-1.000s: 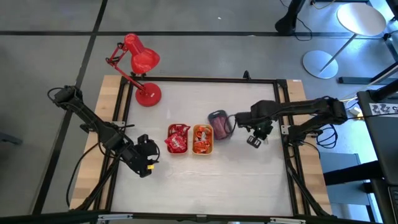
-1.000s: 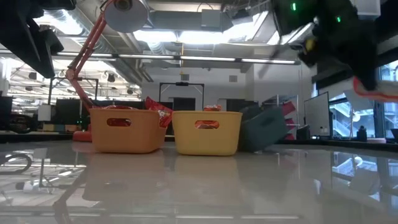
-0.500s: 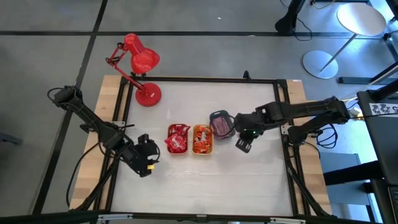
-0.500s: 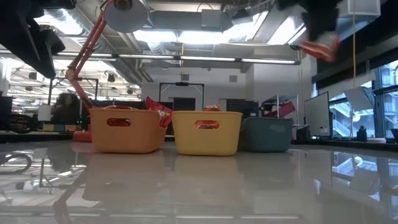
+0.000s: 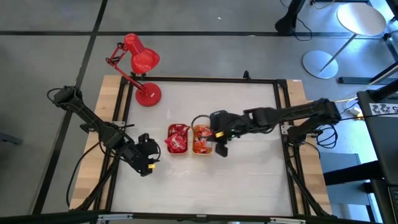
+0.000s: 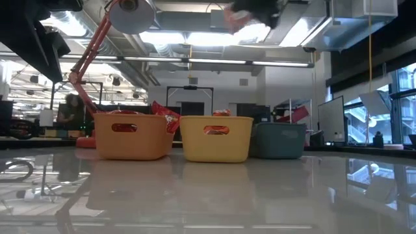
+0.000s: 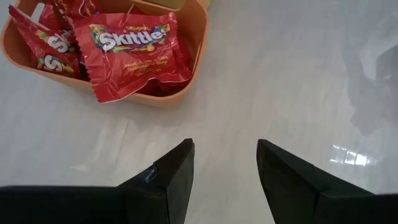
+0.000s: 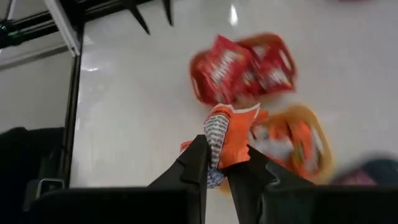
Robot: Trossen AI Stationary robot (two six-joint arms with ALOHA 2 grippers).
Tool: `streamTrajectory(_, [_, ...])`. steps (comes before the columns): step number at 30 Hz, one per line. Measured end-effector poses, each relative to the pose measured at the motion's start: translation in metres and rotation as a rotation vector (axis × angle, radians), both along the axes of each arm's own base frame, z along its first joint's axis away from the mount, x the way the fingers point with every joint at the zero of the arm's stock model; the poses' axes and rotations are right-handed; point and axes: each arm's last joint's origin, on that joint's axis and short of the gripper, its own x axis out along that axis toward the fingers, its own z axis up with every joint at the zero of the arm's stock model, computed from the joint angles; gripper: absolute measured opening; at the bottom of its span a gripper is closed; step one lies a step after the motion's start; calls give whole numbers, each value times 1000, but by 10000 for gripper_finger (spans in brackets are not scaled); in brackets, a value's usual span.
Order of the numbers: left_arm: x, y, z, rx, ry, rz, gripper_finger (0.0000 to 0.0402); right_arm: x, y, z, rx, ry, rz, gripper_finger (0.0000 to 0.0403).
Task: Sort candy
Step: Put the orange candy into the yellow bin
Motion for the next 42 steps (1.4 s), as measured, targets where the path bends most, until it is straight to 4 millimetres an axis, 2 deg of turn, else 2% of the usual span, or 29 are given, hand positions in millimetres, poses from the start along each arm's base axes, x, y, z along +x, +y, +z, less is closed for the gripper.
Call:
streamTrajectory(5, [0, 0, 0, -7, -6, 4, 166, 27, 5, -25, -50, -10, 78, 51])
streamTrajectory(11, [0, 0, 0, -19, -6, 20, 166, 44, -10, -52, -41, 70, 46, 51])
streamTrajectory(23, [1, -1, 1, -14, -17, 1, 166, 48, -33, -56, -37, 57, -20, 51])
streamTrajectory(27, [1, -1, 1, -14, -17, 1, 166, 45, -41, -67, -29, 85, -75, 51])
streamTrajectory(32, [1, -1, 1, -14, -17, 1, 166, 51, -52, -103, 90, 118, -113, 51])
streamTrajectory(37, [2, -1, 2, -19, -24, 1, 166, 56, -62, -119, 105, 160, -176, 53])
streamTrajectory(39, [2, -1, 2, -19, -24, 1, 166, 57, -62, -127, 113, 186, -171, 66])
streamTrajectory(42, [2, -2, 2, -23, -26, 4, 166, 58, -61, -129, 110, 187, -170, 105])
